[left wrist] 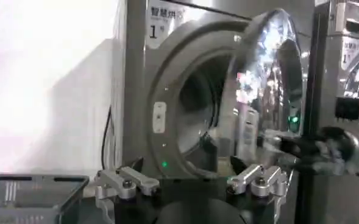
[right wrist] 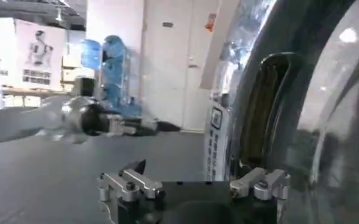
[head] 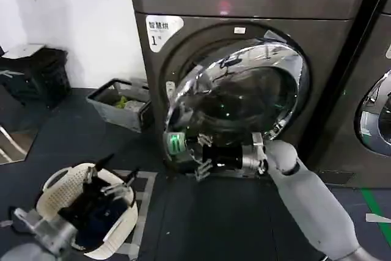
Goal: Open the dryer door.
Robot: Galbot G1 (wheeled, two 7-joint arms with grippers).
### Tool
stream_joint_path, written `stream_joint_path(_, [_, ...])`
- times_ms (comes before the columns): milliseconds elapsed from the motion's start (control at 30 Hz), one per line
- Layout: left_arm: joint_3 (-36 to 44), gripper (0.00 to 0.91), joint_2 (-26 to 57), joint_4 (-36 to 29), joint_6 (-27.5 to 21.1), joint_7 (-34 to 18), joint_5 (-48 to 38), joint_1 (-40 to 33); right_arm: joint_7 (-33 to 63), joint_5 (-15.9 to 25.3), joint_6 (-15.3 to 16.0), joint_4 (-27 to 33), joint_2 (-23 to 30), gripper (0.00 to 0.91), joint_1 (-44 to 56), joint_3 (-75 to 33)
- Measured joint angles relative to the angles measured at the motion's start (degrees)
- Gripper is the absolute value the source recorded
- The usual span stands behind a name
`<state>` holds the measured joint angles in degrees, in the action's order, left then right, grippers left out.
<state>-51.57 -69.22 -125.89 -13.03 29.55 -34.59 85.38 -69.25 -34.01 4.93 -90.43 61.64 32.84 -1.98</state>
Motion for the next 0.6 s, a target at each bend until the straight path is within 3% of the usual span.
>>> stream_joint_path(600, [8.6,0.907,11.3,11.6,2.7,1.3,-10.5,-13.7,-6.3,-1.5,-2.7,-6.3,-6.1,0.907,11.1,-7.5])
